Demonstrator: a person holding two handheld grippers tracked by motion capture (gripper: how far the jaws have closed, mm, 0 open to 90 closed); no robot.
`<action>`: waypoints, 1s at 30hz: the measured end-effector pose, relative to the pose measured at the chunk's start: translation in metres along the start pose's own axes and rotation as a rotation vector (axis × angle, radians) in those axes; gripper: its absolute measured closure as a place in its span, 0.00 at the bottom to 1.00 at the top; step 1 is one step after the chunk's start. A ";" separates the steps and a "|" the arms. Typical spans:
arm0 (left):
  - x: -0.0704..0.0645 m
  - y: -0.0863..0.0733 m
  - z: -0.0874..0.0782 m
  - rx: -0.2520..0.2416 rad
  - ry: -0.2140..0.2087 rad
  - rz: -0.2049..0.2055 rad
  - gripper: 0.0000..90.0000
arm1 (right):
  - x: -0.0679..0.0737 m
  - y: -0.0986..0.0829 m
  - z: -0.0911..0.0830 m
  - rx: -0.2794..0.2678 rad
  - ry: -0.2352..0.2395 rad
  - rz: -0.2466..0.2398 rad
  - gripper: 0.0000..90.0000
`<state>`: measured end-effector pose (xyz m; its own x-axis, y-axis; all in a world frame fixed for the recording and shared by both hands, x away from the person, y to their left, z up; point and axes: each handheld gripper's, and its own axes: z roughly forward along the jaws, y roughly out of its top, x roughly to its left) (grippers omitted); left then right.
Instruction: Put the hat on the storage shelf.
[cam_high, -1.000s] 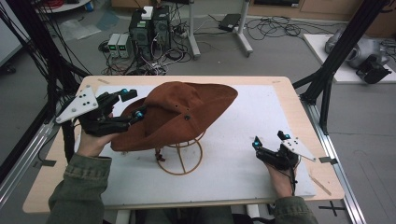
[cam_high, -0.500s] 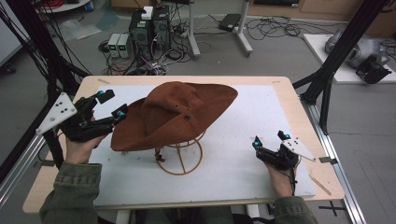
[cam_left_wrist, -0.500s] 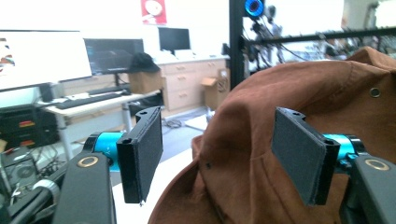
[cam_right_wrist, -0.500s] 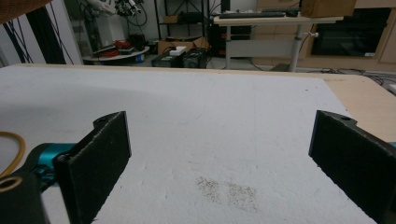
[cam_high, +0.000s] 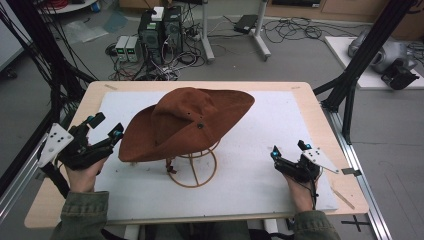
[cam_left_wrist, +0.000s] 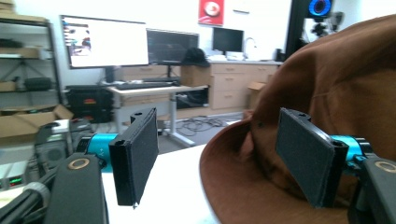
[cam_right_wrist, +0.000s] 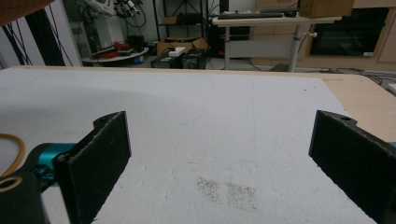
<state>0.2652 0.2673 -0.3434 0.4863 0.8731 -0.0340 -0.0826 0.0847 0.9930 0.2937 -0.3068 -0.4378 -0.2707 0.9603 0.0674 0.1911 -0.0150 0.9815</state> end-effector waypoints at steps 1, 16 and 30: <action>0.000 -0.002 -0.002 -0.006 0.009 -0.007 0.34 | 0.000 0.000 0.000 0.000 -0.001 -0.001 0.05; -0.002 -0.044 -0.043 -0.025 0.381 0.021 0.33 | -0.001 0.000 -0.005 -0.008 -0.017 0.032 0.05; 0.003 -0.079 -0.044 0.066 0.495 0.026 0.31 | 0.010 -0.003 -0.013 -0.033 -0.055 -0.018 0.05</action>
<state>0.2346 0.2842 -0.4273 0.0124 0.9990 -0.0432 -0.0260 0.0435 0.9987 0.2780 -0.3004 -0.4379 -0.2216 0.9743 0.0410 0.1548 -0.0063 0.9879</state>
